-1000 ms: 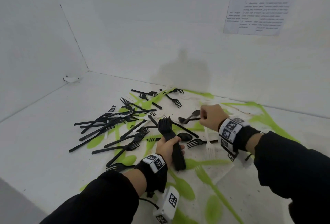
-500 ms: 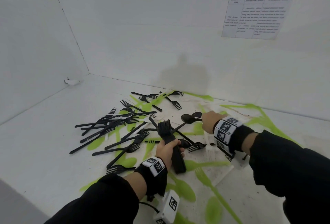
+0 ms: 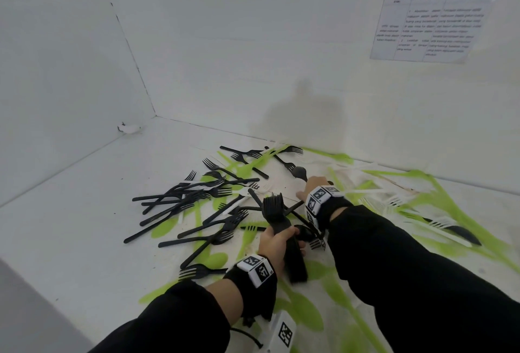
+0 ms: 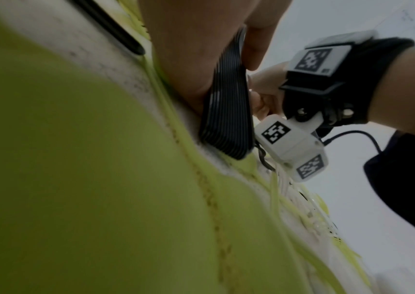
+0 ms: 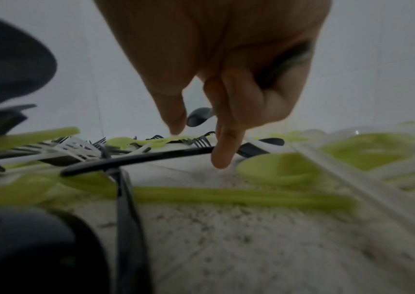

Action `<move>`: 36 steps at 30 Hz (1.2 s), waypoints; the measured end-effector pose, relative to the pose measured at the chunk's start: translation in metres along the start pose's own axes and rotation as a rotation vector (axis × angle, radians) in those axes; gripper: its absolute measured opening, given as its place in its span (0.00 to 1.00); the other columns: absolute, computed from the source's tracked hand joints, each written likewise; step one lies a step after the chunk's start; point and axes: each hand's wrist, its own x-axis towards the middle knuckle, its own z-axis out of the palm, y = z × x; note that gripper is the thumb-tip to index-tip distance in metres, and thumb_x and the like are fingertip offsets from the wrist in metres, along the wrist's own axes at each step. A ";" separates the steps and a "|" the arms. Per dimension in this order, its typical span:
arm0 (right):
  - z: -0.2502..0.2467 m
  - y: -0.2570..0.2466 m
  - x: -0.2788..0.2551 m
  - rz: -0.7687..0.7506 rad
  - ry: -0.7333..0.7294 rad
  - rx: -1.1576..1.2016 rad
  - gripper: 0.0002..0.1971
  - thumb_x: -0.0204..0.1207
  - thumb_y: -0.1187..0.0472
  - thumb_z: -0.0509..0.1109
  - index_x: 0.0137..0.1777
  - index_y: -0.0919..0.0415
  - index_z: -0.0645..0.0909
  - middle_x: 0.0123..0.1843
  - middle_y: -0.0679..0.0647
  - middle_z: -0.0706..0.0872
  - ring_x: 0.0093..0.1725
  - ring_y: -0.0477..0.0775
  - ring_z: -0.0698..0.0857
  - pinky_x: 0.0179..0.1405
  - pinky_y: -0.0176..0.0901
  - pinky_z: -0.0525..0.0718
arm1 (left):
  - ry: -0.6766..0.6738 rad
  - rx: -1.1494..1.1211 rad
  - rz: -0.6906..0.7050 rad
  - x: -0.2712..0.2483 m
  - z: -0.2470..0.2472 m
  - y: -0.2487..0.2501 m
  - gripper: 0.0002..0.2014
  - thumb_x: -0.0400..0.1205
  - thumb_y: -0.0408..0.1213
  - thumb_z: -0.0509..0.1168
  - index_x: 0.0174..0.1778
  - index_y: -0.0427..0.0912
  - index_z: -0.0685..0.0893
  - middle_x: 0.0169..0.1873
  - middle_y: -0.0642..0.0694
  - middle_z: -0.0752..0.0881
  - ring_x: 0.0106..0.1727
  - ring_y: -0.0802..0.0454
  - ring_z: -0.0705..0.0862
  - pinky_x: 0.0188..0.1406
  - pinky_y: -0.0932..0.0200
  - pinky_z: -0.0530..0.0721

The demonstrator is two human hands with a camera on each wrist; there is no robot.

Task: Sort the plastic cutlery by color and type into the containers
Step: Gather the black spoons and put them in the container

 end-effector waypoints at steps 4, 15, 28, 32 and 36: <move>0.002 0.000 0.009 0.061 0.011 0.129 0.19 0.81 0.64 0.62 0.71 0.69 0.72 0.72 0.64 0.75 0.71 0.61 0.75 0.65 0.47 0.74 | 0.007 0.004 -0.001 0.002 0.000 0.000 0.07 0.81 0.21 0.60 0.42 0.35 0.71 0.32 0.38 0.78 0.17 0.48 0.78 0.19 0.60 0.79; 0.003 0.014 -0.016 -0.164 -0.057 0.065 0.12 0.78 0.63 0.59 0.54 0.67 0.80 0.53 0.64 0.85 0.54 0.63 0.83 0.48 0.43 0.77 | 0.013 0.064 0.001 0.003 -0.002 -0.001 0.06 0.80 0.23 0.62 0.40 0.34 0.74 0.26 0.38 0.80 0.18 0.49 0.80 0.20 0.58 0.81; 0.010 0.036 -0.038 -0.252 -0.077 -0.071 0.17 0.77 0.55 0.67 0.59 0.67 0.80 0.58 0.64 0.85 0.58 0.62 0.83 0.47 0.42 0.76 | 0.027 0.053 0.048 -0.002 -0.003 0.003 0.08 0.82 0.28 0.63 0.37 0.34 0.73 0.25 0.38 0.77 0.17 0.49 0.78 0.19 0.59 0.80; -0.019 0.061 -0.033 -0.196 0.184 0.221 0.15 0.77 0.62 0.67 0.63 0.65 0.77 0.57 0.63 0.84 0.57 0.62 0.82 0.48 0.42 0.73 | 0.040 -0.018 0.047 -0.005 -0.006 0.010 0.05 0.83 0.31 0.61 0.44 0.34 0.72 0.29 0.39 0.78 0.14 0.49 0.78 0.16 0.60 0.80; -0.047 0.077 -0.036 -0.219 0.248 0.562 0.08 0.74 0.71 0.64 0.43 0.58 0.82 0.46 0.58 0.83 0.50 0.55 0.79 0.54 0.44 0.74 | 0.065 -0.033 0.028 -0.005 -0.008 0.012 0.10 0.85 0.37 0.59 0.53 0.33 0.73 0.31 0.40 0.79 0.14 0.49 0.79 0.14 0.60 0.81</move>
